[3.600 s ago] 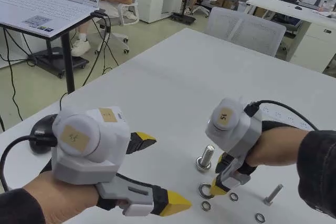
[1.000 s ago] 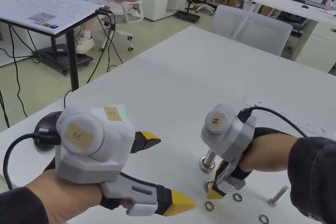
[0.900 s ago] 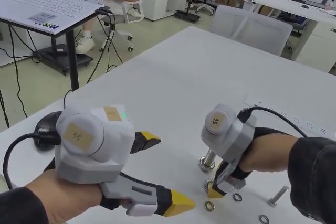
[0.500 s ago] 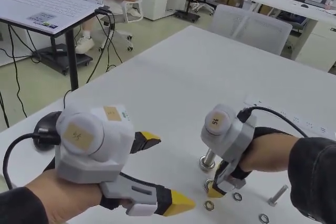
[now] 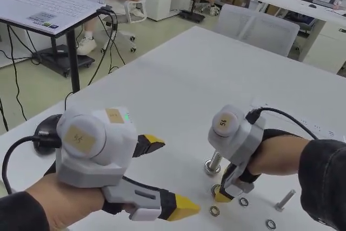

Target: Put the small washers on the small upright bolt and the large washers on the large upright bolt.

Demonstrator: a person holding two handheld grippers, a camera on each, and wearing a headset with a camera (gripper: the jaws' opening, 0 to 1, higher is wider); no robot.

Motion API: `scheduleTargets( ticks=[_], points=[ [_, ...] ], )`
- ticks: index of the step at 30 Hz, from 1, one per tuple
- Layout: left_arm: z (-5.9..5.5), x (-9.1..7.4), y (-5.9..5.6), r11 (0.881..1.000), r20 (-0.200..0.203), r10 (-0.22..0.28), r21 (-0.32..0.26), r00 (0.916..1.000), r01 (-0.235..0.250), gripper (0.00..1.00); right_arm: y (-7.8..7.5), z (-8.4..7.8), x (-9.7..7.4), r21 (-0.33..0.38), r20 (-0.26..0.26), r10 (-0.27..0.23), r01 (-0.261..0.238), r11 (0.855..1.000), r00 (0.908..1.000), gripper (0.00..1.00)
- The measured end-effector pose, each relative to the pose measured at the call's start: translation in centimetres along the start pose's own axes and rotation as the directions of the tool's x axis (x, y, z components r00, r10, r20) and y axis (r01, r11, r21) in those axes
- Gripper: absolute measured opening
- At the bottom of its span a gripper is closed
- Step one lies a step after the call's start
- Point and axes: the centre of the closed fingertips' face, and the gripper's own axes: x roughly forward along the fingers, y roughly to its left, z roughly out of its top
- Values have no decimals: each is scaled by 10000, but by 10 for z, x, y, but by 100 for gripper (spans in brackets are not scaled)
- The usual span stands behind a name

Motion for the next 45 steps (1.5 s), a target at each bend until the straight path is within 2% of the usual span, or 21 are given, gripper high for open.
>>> scheduleTargets(
  ticks=[13, 22, 32, 39, 45],
  points=[
    [1, -1, -1, 10000, 61, -43, 35, 10000, 42, 77, 0, -5, -13, 47, -111, -152, 153, 9999, 9998, 24],
    [2, -1, -3, 9999, 91, -128, 51, 9999, 127, 77, -2, -5, -39, -45, -56, -398, 397, 9992, 9992, 24],
    [4, -2, -2, 9999, 165, -117, 74, 9998, 116, 77, -1, -6, -55, -116, -69, -537, 536, 9985, 9985, 24],
    [4, -3, -2, 9999, 195, -114, 80, 9997, 113, 77, -5, -8, -67, -58, -21, -737, 736, 9973, 9973, 24],
    [4, -3, -2, 9999, 215, -121, 54, 9997, 120, 77, -10, -3, -77, -101, 111, -913, 915, 9958, 9958, 24]
  ],
)
